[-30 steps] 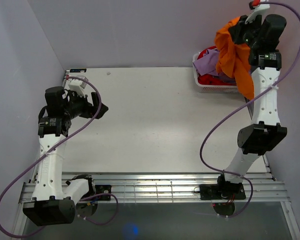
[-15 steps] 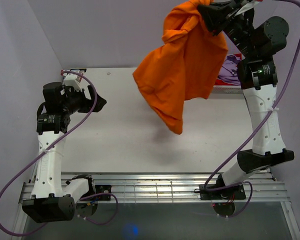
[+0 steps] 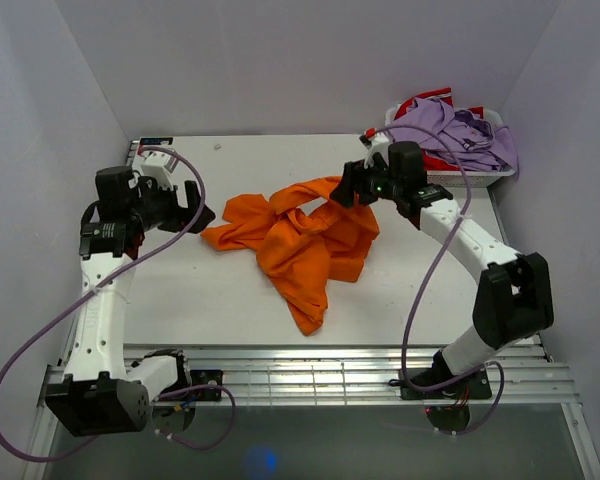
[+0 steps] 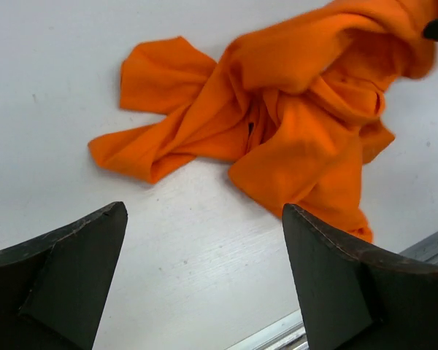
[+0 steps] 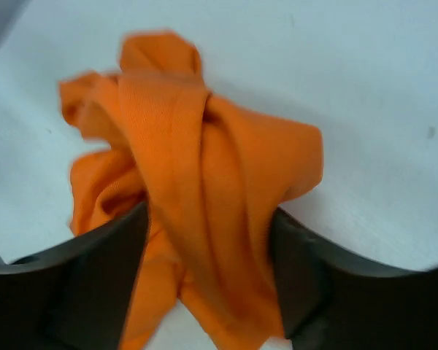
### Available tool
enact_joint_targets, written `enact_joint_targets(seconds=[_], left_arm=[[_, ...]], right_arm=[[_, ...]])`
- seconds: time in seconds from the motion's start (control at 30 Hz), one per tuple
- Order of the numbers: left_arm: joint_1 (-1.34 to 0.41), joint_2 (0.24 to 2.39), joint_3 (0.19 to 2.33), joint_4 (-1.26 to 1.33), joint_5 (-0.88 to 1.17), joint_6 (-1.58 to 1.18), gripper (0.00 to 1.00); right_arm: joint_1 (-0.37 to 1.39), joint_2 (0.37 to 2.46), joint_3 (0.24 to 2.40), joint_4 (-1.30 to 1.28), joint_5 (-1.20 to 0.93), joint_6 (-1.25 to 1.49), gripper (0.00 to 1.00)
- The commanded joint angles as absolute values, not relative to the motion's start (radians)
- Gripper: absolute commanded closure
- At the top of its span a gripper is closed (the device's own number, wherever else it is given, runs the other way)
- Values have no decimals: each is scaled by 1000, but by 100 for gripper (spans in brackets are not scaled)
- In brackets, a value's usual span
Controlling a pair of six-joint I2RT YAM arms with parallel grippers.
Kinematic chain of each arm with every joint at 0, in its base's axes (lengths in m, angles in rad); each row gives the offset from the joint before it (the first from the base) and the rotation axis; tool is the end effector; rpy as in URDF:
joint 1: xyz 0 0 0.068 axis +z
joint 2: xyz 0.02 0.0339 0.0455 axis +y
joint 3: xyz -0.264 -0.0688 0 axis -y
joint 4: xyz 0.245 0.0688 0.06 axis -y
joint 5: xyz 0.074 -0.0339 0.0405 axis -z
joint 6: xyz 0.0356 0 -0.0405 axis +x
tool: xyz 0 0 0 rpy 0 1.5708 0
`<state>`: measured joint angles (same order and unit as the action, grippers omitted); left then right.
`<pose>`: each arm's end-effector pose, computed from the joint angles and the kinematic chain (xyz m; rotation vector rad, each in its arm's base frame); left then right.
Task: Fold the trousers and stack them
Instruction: Move the trousers to the center of the board, then flatten the trousers out
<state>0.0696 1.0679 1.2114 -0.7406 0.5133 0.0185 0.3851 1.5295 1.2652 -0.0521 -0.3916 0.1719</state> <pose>0.2142 -0.0026 0.3802 0.2383 2.1092 -0.5022 0.3312 0.1489 0.3379 -0.4768 1.8721 0.7457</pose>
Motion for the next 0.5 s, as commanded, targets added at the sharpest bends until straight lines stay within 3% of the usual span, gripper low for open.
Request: enact_joint_targets(seconds=[0.0,0.03,0.23,0.47], left_arm=[[69,1135,1171,-842,584,202,2],[69,1141,1163,-851,595,233,2],[69,1158,1135,-825,617,382,2],[69,1385,1210,-752,588,420,3]], right_arm=[[376,1542,1216,-93,-312,22,20],[373,1563,1227,-132,-267,-12,13],[273,1611,1413,-433,-279,-133,8],[212,1448,1171,-523,-307,-135,6]])
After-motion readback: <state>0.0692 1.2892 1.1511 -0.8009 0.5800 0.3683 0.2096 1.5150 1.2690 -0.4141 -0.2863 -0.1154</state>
